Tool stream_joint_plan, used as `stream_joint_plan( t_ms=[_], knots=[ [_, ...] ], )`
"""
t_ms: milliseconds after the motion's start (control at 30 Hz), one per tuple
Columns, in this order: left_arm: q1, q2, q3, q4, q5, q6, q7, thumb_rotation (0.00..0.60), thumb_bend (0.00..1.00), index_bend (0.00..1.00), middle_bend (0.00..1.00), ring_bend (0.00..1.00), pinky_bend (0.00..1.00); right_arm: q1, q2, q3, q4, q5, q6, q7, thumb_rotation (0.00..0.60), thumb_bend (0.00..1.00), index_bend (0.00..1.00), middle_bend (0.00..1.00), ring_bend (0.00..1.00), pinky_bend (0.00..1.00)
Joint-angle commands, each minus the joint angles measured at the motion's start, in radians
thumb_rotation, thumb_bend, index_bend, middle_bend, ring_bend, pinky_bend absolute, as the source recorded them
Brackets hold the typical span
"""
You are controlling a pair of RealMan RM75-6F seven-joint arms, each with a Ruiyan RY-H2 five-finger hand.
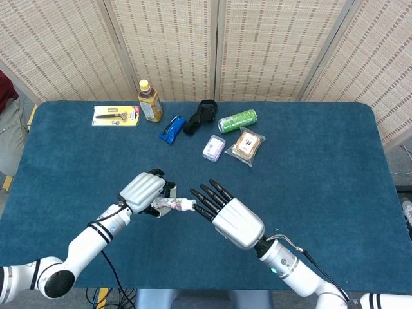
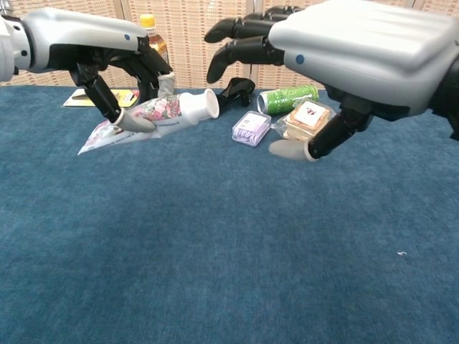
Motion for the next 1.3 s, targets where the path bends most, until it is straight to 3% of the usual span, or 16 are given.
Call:
stream_joint_plan(
  t_ms=[33,667,1300],
  knots=[
    [-0.012,-0.005,0.002,-0.005,-0.012,0.007,0.007,0.6,0.36,0.6,0.68,0.45,0.16,0.01,-0.01,-0.001,0.005,0.01,-0.001,-0.006,0.6,0.2,0.23,0.04,0.0,0.0],
    [-0.069,-0.019,0.022,-0.009,-0.088,0.042,0.032,0.6,0.36,0.6,0.68,0.45,0.16,0.061,-0.042,-0.013,0.029,0.086,0.002,-0.051,0.6,0.2,0.24,0.04,0.0,0.0],
    [-0.071,0.025,0.029,-0.008,-0.077,0.028,-0.03,0.6,0.36,0.62,0.69,0.45,0.16,0.083,-0.033,-0.037,0.029,0.137,0.026,-0.068,0.6,0.2,0.26,0.04,0.0,0.0]
  ],
)
